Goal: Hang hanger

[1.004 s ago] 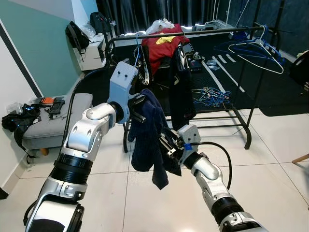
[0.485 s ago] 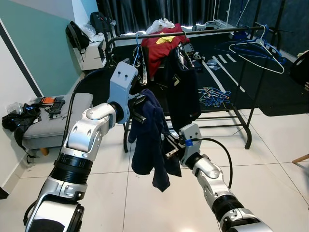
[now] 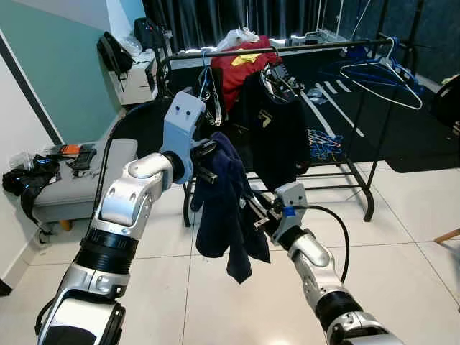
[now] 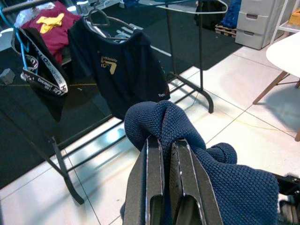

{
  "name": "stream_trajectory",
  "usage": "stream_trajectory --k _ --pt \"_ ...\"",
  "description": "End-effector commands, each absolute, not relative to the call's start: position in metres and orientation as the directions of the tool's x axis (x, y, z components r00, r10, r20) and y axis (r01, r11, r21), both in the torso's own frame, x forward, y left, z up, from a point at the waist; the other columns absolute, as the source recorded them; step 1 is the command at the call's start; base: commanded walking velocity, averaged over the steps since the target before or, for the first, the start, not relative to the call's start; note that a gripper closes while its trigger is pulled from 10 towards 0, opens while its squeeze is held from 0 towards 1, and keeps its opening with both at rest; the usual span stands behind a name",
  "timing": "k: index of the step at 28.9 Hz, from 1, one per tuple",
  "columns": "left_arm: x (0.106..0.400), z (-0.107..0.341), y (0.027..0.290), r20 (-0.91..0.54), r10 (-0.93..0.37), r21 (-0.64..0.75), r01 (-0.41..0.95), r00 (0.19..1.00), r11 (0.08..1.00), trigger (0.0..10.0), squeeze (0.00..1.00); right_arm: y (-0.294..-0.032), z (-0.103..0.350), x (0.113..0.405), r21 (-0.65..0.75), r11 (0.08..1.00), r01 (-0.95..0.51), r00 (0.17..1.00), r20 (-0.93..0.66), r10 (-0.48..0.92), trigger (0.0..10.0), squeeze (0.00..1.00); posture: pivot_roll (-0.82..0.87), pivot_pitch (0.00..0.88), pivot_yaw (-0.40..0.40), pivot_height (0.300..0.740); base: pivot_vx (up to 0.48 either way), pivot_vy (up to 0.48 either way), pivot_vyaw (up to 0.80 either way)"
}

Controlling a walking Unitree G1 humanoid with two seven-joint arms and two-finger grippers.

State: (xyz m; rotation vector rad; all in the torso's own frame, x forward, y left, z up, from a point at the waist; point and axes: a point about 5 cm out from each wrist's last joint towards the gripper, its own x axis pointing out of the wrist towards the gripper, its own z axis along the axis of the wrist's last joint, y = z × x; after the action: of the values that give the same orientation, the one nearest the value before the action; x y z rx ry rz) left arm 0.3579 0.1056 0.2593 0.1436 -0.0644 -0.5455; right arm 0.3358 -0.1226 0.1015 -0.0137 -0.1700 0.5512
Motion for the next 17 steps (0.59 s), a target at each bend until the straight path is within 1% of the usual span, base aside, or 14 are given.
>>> stream_trajectory --k 1,5,8,11,17 --pt "0.358 0.267 0.108 0.047 -0.511 0.145 0.500 0.858 0.854 10.0 0.00 -0.117 0.101 0.332 -0.075 0.849 -0.524 0.832 0.170 0.528 10.0 0.00 0.05 0.040 0.090 0.740 0.000 0.000 0.00" --pt "0.361 0.266 0.107 0.035 -0.515 0.142 0.506 0.857 0.851 10.0 0.00 -0.115 0.105 0.332 -0.112 0.849 -0.516 0.829 0.184 0.528 10.0 0.00 0.05 0.065 0.084 0.740 0.000 0.000 0.00" --pt "0.364 0.269 0.106 0.038 -0.508 0.142 0.499 0.860 0.855 10.0 0.00 -0.114 0.108 0.333 -0.114 0.845 -0.523 0.823 0.193 0.535 10.0 0.00 0.06 0.073 0.077 0.740 0.000 0.000 0.00" --pt "0.365 0.270 0.105 0.042 -0.509 0.150 0.498 0.860 0.854 10.0 0.00 -0.114 0.109 0.336 -0.117 0.840 -0.530 0.819 0.186 0.543 10.0 0.00 0.07 0.062 0.078 0.740 0.000 0.000 0.00" --pt "0.362 0.270 0.102 0.040 -0.526 0.145 0.516 0.849 0.844 10.0 0.00 -0.111 0.115 0.346 -0.117 0.836 -0.536 0.823 0.151 0.548 10.0 0.00 0.08 0.070 0.083 0.740 0.000 0.000 0.00"
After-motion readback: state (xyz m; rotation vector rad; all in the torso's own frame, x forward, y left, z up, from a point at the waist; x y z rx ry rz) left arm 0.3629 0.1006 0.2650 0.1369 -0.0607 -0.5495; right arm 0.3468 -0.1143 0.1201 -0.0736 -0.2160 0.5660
